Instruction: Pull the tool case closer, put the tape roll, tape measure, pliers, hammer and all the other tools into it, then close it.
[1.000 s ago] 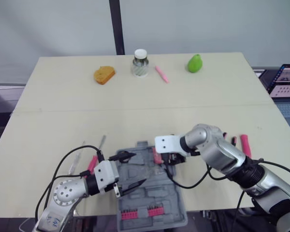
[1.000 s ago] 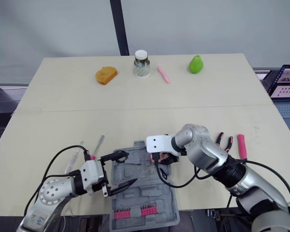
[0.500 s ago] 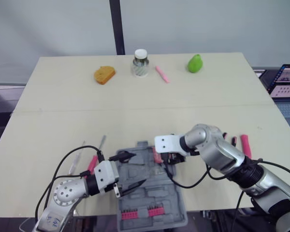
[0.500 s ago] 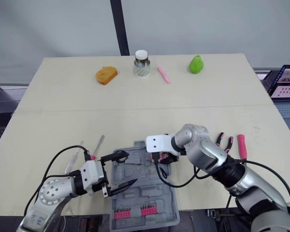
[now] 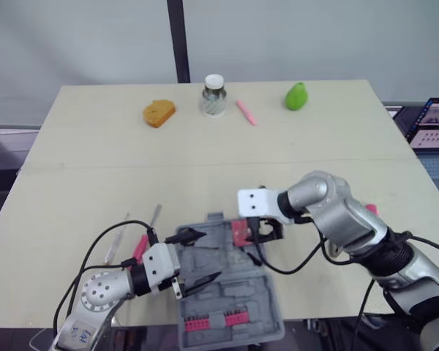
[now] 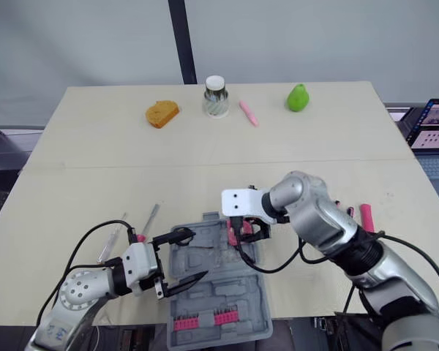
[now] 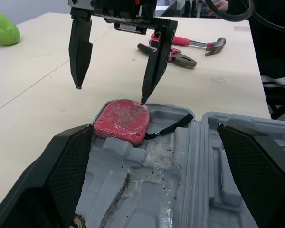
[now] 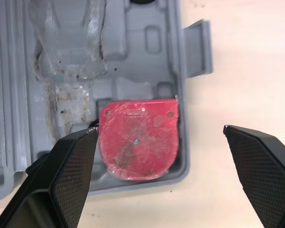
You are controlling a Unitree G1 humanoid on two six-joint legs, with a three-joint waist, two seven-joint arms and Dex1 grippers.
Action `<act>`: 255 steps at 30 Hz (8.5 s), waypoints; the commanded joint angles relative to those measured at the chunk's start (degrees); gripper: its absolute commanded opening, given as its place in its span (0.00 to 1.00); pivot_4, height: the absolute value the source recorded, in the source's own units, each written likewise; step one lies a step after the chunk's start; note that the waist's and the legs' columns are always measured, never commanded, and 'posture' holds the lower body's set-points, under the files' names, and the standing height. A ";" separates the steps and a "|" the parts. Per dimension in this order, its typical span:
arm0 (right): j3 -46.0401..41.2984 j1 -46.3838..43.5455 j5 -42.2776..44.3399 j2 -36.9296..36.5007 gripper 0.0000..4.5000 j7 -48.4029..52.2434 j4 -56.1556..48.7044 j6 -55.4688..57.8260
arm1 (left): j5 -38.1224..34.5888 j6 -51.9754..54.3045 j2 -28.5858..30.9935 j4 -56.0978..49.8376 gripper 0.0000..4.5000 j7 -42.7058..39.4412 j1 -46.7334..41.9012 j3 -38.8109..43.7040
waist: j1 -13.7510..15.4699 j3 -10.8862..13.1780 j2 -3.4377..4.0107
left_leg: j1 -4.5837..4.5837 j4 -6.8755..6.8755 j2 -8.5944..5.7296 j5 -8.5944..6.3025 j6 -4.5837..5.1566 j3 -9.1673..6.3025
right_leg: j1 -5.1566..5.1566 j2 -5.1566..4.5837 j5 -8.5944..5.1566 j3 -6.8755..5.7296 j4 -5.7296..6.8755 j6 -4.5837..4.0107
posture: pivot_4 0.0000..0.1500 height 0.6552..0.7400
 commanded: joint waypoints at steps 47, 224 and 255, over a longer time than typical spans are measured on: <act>-12.50 11.30 10.45 12.13 0.27 3.69 53.26 -54.57 | -1.39 1.64 1.66 -3.85 1.00 -0.96 1.02 1.61 | -0.03 -0.07 -0.08 | 0.58 -0.10 0.00 0.04 0.01 0.02 | 0.54 0.03 0.03 0.05 -0.03 0.03 | 1.00 1.00; -36.57 27.37 30.90 -7.08 0.21 -24.65 -6.46 2.33 | -6.06 11.38 2.89 -4.37 1.00 -3.57 -6.79 10.00 | -0.17 0.01 -0.01 | 0.00 -0.19 0.13 0.05 0.13 0.92 | -0.77 0.30 0.02 1.30 0.37 -0.03 | 1.00 1.00; 5.29 1.20 12.61 -1.47 0.21 -3.31 -5.47 -0.34 | -8.77 3.60 -2.68 -16.94 1.00 -0.13 31.10 23.90 | 0.00 0.08 -0.28 | -0.15 0.06 0.16 -0.19 0.15 0.78 | -0.72 0.21 0.05 1.21 -0.03 0.00 | 1.00 1.00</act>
